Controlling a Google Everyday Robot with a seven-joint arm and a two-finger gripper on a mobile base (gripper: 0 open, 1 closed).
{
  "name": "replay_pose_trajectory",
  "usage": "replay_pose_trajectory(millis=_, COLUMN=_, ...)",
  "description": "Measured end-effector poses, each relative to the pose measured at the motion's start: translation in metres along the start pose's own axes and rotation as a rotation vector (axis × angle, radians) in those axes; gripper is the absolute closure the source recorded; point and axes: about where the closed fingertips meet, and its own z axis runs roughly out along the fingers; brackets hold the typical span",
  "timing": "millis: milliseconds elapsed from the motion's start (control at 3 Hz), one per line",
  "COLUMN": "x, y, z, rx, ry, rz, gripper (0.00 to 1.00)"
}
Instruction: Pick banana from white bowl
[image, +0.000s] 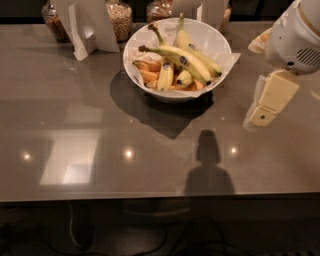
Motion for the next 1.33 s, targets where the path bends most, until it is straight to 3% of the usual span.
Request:
replay_pose_trajectory(millis=667, x=-0.077, y=-0.056, z=0.026, rx=0.041, ry=-0.206, rz=0.058, gripper=0.01)
replay_pose_trajectory(millis=1333, x=-0.129, y=-0.108, z=0.056, rx=0.081, ry=-0.312, rz=0.089, gripper=0.39)
